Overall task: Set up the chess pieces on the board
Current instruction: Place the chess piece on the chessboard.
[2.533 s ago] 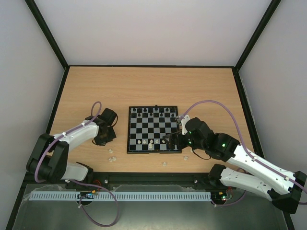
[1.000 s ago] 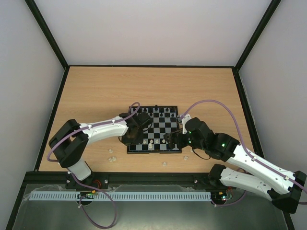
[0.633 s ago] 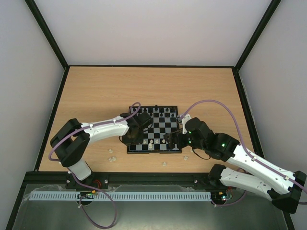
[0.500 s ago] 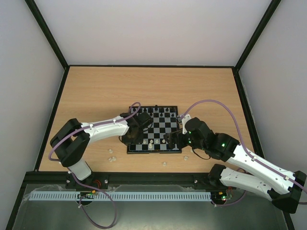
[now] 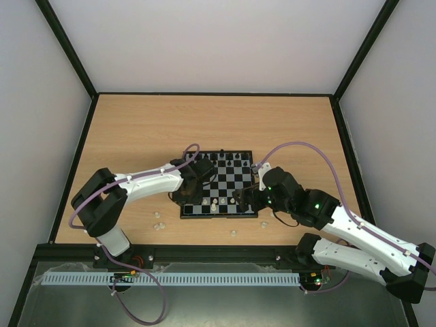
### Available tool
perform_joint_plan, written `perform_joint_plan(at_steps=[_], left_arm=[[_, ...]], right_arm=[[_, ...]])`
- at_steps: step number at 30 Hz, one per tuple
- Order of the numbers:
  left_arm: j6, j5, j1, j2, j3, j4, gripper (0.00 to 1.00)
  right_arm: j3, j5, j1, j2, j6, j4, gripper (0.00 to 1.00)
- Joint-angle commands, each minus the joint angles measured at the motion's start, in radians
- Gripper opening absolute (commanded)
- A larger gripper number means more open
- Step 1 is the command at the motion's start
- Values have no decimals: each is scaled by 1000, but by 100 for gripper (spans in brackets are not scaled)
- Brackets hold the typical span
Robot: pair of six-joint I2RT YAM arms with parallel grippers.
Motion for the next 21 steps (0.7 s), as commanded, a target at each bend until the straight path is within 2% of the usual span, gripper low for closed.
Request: perform_joint_plan(at_steps=[1, 7, 12, 15, 19, 21], left_arm=[[-2, -21, 4, -25, 38, -44, 37], [5, -46, 1, -82, 77, -74, 47], [17, -104, -18, -240, 41, 12, 61], [17, -114, -21, -363, -58, 121, 73], [47, -139, -16, -443, -119, 215, 96], [70, -161, -15, -436, -114, 220, 99]], right_arm=[[-9, 1, 4, -2, -2, -3, 89], [-7, 15, 4, 6, 1, -8, 89], [-6, 36, 4, 12, 8, -12, 91], [-7, 46, 4, 11, 11, -13, 92], [-6, 81, 4, 21, 20, -13, 99], [-3, 91, 3, 34, 23, -16, 99]])
